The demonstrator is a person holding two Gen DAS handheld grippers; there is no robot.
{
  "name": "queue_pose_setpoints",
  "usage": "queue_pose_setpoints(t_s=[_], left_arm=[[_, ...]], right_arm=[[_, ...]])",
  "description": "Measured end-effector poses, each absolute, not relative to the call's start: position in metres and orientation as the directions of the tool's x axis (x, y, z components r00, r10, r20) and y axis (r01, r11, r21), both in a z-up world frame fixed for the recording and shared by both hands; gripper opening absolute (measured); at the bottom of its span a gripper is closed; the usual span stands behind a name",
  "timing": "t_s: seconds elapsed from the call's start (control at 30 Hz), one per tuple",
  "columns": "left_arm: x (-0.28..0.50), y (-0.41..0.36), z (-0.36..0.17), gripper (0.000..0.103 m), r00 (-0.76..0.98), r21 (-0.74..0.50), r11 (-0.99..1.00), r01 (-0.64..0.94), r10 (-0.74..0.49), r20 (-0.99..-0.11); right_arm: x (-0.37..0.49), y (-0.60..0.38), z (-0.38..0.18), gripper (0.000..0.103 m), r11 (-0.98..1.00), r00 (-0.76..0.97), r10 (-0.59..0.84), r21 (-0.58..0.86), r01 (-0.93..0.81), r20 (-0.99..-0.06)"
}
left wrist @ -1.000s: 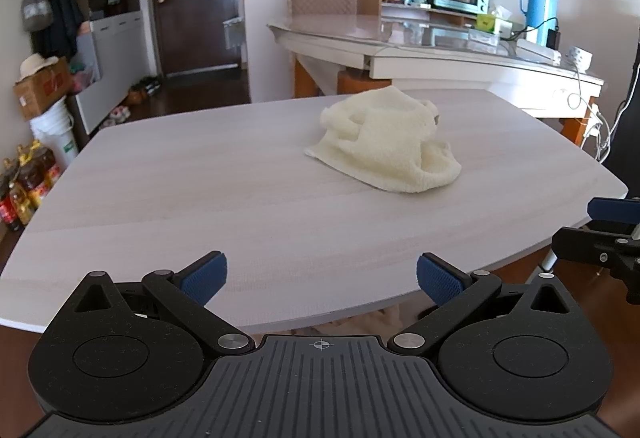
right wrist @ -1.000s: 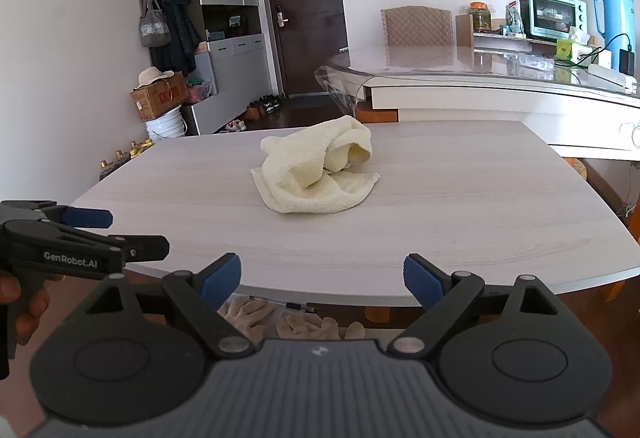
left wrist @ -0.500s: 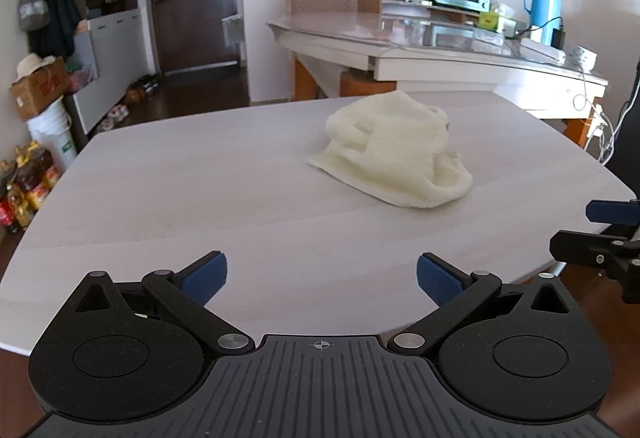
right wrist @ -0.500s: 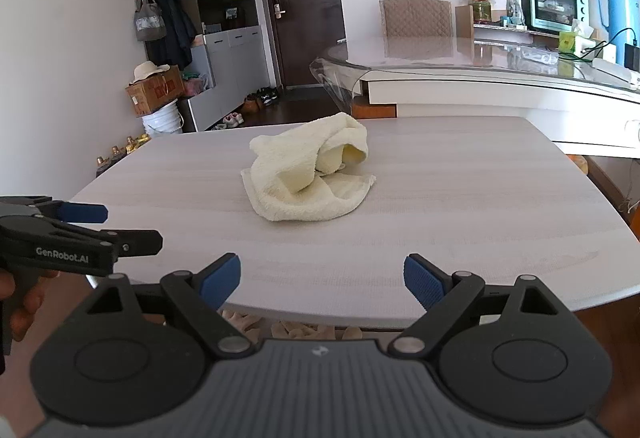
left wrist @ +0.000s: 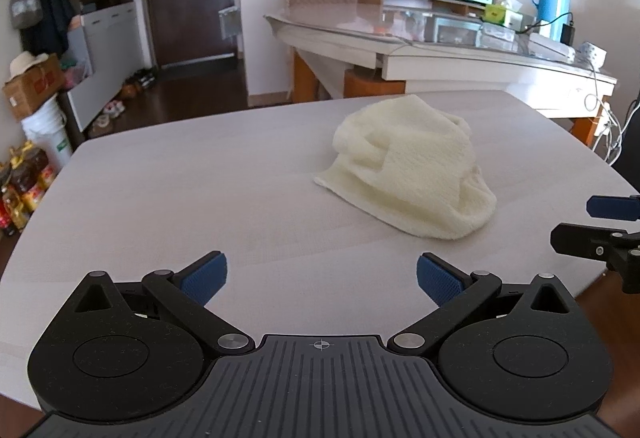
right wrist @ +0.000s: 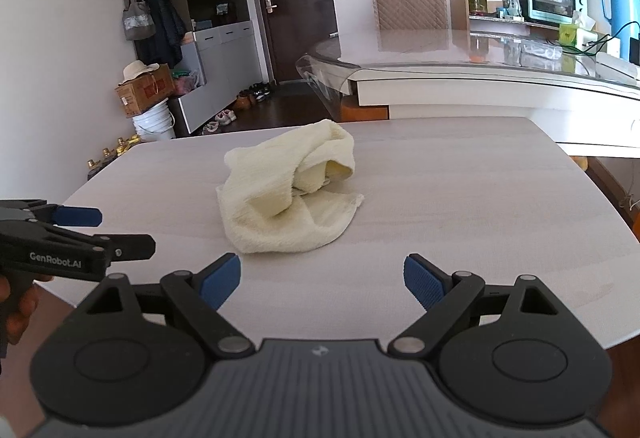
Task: Fold towel
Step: 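Move both grippers toward the crumpled cream towel on the table, then close the left gripper on a towel edge while the right gripper approaches another edge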
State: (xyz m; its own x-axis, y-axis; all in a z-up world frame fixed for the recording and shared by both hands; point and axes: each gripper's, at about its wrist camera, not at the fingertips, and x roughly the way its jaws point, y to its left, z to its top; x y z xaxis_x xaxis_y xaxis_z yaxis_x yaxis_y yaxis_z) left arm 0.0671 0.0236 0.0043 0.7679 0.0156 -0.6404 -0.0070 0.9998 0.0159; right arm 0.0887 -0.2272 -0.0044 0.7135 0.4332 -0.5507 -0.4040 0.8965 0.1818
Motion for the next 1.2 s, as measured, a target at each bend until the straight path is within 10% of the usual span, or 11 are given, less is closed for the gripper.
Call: queue_pose_setpoints(t_s=[0.53, 1.2], left_arm=[[0.117, 0.035, -0.002, 0.103, 0.763, 0.021, 0.998, 0.056, -0.029, -0.645], [0.179, 0.045, -0.012, 0.099, 0.732, 0.035, 0.966, 0.255, -0.170, -0.660]], right_arm=[[0.140, -0.220, -0.010, 0.089, 0.894, 0.706, 0.429, 0.155, -0.419, -0.563], [0.200, -0.191, -0.025, 0.045, 0.851, 0.658, 0.436, 0.045, -0.523, -0.614]])
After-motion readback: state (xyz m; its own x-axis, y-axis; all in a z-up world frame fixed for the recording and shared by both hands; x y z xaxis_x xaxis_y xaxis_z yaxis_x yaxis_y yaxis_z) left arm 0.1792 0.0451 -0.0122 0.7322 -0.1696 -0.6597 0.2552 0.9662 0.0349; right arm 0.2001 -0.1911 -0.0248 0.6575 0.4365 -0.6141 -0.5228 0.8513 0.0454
